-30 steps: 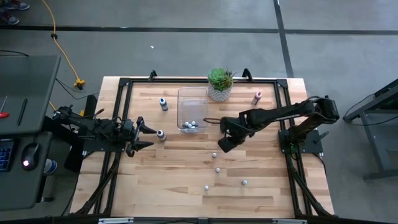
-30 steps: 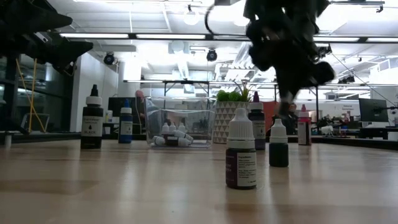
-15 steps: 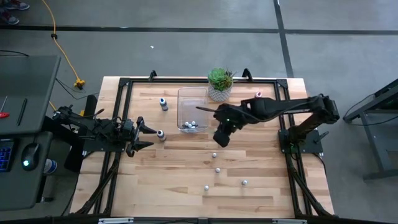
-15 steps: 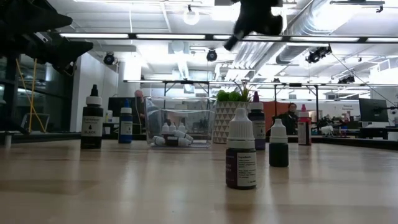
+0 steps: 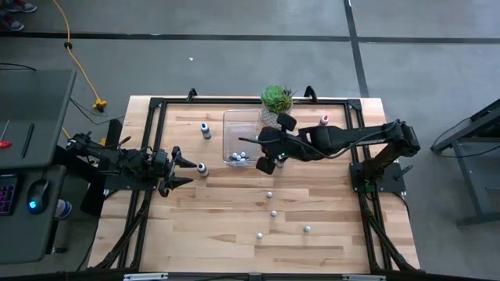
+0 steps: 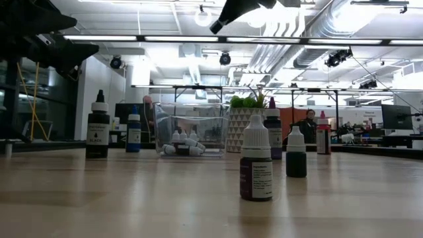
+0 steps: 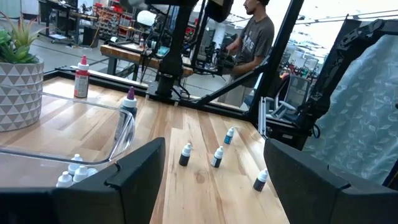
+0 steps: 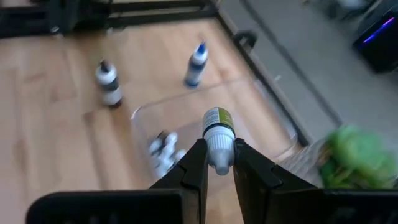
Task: Pick & Place food coloring
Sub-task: Put the small green food coloring bottle into the transparent bin
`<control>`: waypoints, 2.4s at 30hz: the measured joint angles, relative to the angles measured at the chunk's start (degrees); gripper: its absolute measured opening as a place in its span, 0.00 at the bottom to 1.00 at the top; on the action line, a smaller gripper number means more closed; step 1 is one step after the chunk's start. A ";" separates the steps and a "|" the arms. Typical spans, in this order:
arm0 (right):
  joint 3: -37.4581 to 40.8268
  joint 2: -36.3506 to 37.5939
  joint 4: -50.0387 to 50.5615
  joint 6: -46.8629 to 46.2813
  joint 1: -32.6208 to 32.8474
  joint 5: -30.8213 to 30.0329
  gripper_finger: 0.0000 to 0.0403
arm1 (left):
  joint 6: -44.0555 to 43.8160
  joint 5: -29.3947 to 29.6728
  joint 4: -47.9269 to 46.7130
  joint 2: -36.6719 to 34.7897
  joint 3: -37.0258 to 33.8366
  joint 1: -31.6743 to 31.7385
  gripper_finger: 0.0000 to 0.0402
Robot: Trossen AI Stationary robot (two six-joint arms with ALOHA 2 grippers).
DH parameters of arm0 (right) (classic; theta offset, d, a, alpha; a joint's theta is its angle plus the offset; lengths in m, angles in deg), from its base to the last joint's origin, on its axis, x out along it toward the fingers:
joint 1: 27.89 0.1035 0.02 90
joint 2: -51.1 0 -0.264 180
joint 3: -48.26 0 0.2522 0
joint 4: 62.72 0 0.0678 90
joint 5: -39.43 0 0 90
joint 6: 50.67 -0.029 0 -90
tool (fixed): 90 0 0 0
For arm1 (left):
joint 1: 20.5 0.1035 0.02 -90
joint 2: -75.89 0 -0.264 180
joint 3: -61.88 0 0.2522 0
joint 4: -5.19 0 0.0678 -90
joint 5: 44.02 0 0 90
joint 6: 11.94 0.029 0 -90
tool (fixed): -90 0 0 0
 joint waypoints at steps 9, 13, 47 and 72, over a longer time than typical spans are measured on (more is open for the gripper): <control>-7.58 -5.36 -0.74 8.50 -1.55 -9.18 0.13 | 0.00 0.00 0.00 0.01 0.00 0.00 0.68; -18.04 -10.79 3.61 11.47 -3.01 -6.51 0.13 | 0.00 0.01 0.00 0.01 0.00 0.01 0.68; -35.40 -35.20 26.28 10.33 -17.18 26.81 0.15 | 0.00 0.01 0.00 0.05 0.00 0.01 0.68; -35.37 -42.00 34.22 9.95 -17.07 33.68 0.15 | 0.00 0.01 0.00 0.07 0.00 0.00 0.68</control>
